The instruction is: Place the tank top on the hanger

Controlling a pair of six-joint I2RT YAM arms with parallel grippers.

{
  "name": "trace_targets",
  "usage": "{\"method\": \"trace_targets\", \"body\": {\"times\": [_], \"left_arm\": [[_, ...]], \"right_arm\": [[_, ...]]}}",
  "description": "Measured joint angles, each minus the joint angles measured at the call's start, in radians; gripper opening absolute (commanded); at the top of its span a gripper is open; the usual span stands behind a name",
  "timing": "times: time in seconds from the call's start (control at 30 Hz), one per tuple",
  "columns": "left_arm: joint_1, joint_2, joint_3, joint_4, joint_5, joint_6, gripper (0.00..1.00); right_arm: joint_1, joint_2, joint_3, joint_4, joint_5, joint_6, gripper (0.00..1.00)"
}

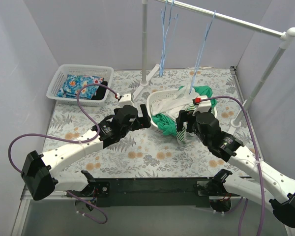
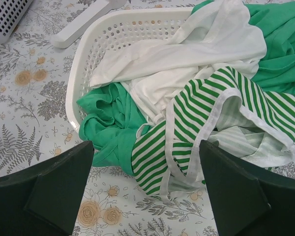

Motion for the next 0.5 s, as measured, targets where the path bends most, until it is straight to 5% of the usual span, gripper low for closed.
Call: {"method": "trace_targets", "body": {"times": [0.5], "left_arm": [[0.0, 0.0, 0.026, -0.047, -0.039, -0.013, 0.98]], "right_arm": [[0.0, 0.004, 0.0, 0.006, -0.001, -0.01, 0.95]]}}
